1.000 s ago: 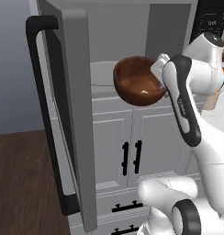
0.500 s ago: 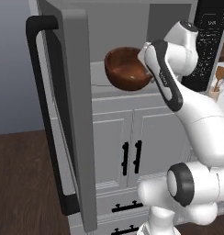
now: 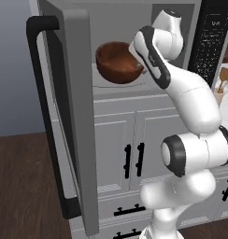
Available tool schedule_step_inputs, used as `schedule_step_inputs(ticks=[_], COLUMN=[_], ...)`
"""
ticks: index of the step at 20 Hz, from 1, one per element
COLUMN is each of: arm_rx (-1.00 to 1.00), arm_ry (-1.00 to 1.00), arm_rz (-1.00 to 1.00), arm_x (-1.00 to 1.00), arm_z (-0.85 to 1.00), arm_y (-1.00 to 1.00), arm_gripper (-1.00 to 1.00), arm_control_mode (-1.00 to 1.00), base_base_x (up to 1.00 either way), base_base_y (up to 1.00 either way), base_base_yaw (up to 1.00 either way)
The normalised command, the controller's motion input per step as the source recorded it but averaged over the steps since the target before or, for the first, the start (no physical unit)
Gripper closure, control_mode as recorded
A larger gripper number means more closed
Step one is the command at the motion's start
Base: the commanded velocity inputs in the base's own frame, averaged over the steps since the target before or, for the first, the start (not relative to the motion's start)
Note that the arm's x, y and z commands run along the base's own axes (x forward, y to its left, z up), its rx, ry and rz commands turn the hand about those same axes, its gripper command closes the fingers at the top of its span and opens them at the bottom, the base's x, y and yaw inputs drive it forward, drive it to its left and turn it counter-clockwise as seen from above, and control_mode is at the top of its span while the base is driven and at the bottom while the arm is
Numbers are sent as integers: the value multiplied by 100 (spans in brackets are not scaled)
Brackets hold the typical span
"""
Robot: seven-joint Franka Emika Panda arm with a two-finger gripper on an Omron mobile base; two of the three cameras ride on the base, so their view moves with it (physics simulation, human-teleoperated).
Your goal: Pick the garlic from the sink and place it in the bowl. Then pick the bowl and place it in the microwave. Then close the microwave door and press the start button.
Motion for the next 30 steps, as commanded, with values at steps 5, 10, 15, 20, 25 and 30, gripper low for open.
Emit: schedule_step_inputs(ticks=[5,10,15,20,25,30], arm_rx=[0,0,0,0,0,-7], arm_ry=[3,-1,-17,-22,-19,-12], arm_rz=[-5,-7,0,0,0,-1], arm_x=[26,-4,-36,-39,-65,-76], arm_z=[0,-14,-16,-3,0,-4], arm_y=[28,8,0,0,0,0], arm_gripper=[100,-100,-100,-100,-100,-100], arm_control_mode=[-100,-100,-100,-100,-100,-100], base_base_x=[0,0,0,0,0,0], base_base_y=[0,0,0,0,0,0], base_base_yaw=[0,0,0,0,0,0])
